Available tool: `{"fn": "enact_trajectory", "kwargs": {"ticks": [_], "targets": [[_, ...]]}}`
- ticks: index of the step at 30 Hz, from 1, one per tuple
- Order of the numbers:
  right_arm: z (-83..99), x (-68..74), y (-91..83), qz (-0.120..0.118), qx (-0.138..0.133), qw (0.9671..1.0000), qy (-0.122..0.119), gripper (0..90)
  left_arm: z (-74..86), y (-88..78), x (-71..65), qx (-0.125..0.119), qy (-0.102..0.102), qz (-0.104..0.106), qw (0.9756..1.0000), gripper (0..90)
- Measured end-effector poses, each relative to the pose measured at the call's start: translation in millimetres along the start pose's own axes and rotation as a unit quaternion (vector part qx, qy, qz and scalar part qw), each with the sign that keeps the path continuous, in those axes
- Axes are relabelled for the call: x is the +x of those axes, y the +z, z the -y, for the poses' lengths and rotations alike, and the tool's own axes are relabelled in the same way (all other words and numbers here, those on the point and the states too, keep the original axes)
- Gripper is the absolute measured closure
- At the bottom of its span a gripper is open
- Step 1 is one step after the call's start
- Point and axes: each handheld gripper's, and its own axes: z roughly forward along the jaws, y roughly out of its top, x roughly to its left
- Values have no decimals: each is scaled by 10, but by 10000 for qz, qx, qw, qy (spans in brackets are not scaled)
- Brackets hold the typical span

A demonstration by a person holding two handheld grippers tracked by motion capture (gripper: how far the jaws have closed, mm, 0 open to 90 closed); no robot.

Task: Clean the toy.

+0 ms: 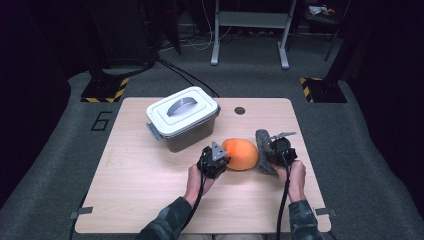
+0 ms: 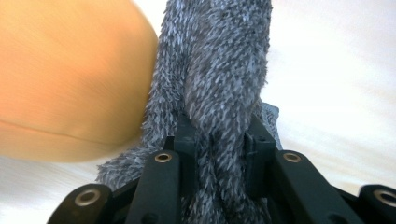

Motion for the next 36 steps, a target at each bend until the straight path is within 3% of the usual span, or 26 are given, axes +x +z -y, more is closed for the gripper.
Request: {"fn": "enact_trajectory", "kwargs": {"ticks": [2,7,9,11,14,20,23,31,36], "targets": [[-59,42,-135,-1,-183,9998,-38,716,-2,2,-3,-3,-6,-2,10000,775],[-192,289,-359,-344,-554,9974,-302,716,-8,3,10,3,19,-17,10000,774],[-216,377,-325,-467,-507,9965,-473,715,-8,6,19,2,11,9,10000,771],[-226,452,-227,-396,-336,9971,-554,716,-3,6,36,2,-26,-34,10000,752],[-233,445,-146,-408,-300,9976,-482,717,4,10,57,-19,-46,-59,10000,681],[-281,401,-123,-264,-302,9979,-502,716,54,81,38,234,36,-120,9996,455],[-294,399,-108,-264,-315,9978,-518,717,74,150,28,241,106,-170,9995,429],[-286,383,-107,-206,-353,9980,-478,720,34,197,-2,131,61,-169,9998,716],[-277,374,-138,-188,-384,9980,-459,724,22,153,-10,110,-74,-31,9999,774]]}}
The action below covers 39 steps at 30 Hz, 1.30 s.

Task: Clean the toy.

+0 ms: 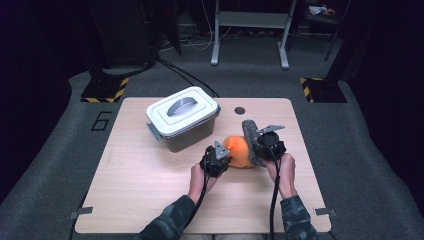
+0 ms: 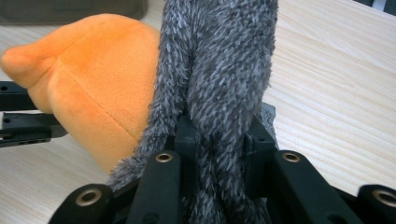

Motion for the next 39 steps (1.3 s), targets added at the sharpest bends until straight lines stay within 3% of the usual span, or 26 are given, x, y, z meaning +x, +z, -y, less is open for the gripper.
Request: {"fn": "enact_trajectory", "kwargs": {"ticks": [1,6,8,11,16,20,25,26,28,31,39], "targets": [[2,-1,-16,1,-6,10000,12,726,0,-9,-5,-32,-102,54,9999,778],[-4,13,-117,-8,61,10000,10,729,-24,-113,-64,-35,-208,293,9993,795],[-13,22,-177,-5,6,10000,-85,729,-33,-149,-92,-84,-373,405,9984,799],[-32,31,-232,-29,-18,9999,-118,728,-43,-185,-109,-44,-330,454,9984,801],[-27,-8,-53,-155,66,9999,-15,724,-25,-111,-38,12,-393,313,9987,801],[-52,33,-153,-105,-156,9998,31,725,-24,-112,-28,9,-351,271,9990,800],[-139,211,-310,-476,-433,9977,-208,724,-22,-111,-39,-13,-295,251,9992,800],[-151,249,-306,-508,-439,9974,-242,723,-25,-114,-37,6,-234,246,9994,800],[-168,335,-253,-586,-351,9969,-382,719,-24,-104,-51,-48,-313,208,9993,800],[-148,404,-149,-525,-264,9973,-438,717,-10,-100,-23,0,-307,215,9993,800],[-94,271,-140,-375,-254,9984,-353,716,-7,-88,-17,-23,-282,218,9994,799]]}}
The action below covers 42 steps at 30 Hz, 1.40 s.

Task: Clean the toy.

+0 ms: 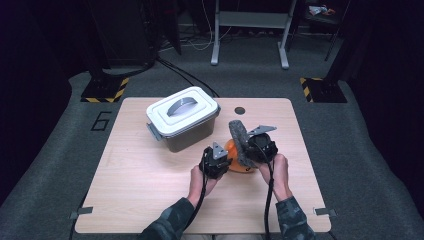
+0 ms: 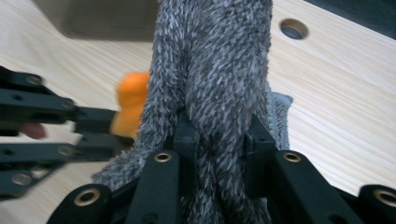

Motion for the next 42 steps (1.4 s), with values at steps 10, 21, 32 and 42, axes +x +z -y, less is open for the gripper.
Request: {"fn": "enact_trajectory", "kwargs": {"ticks": [10,21,32,42], "targets": [[224,-262,21,264,229,9986,409,716,8,10,12,-20,16,2,10000,798],[468,-464,198,443,635,9948,666,716,17,15,15,-25,1,-2,10000,796],[735,-547,579,332,1243,9875,915,716,36,5,24,-16,12,-30,10000,796],[458,-578,114,710,655,9925,755,718,29,2,10,-29,43,-48,10000,790]]}}
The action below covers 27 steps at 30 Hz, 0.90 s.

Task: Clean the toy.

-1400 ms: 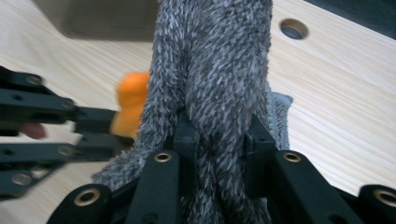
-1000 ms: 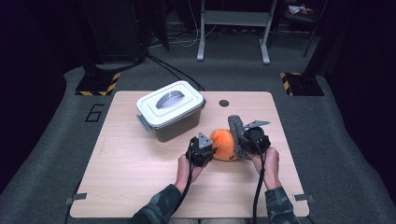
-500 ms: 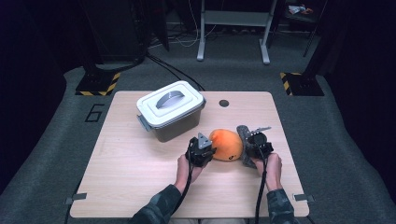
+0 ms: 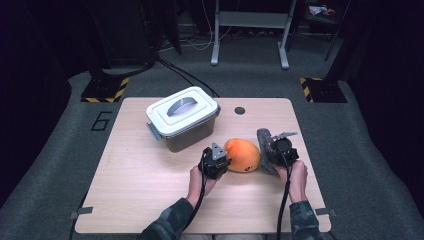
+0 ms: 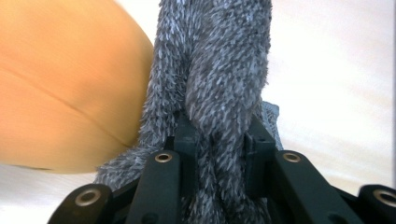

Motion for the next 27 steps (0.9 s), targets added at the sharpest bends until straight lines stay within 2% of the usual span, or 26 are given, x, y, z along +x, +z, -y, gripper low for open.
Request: {"fn": "enact_trajectory", "kwargs": {"ticks": [5,9,14,19,21,23,24,25,27], "targets": [[-208,260,-293,-114,-393,9985,-364,717,3,1,11,-2,-30,-18,10000,790],[-327,480,-362,-250,-570,9961,-625,716,4,1,23,15,-29,-18,10000,790],[-395,602,-420,-308,-740,9940,-738,718,12,-5,44,22,-29,-16,10000,790],[-428,644,-547,-578,-1077,9896,-764,718,2,1,18,5,19,-39,10000,790],[-442,680,-535,-679,-1040,9886,-847,718,0,2,16,9,32,-36,10000,790],[-446,719,-441,-748,-852,9891,-943,717,-2,5,9,12,37,-36,10000,790],[-441,731,-377,-710,-723,9898,-1000,717,-2,7,8,27,40,-21,10000,790],[-429,738,-333,-630,-634,9911,-984,717,0,7,19,40,56,-28,10000,790],[-405,700,-295,-660,-642,9922,-845,717,1,4,30,76,98,-8,9999,790]]}}
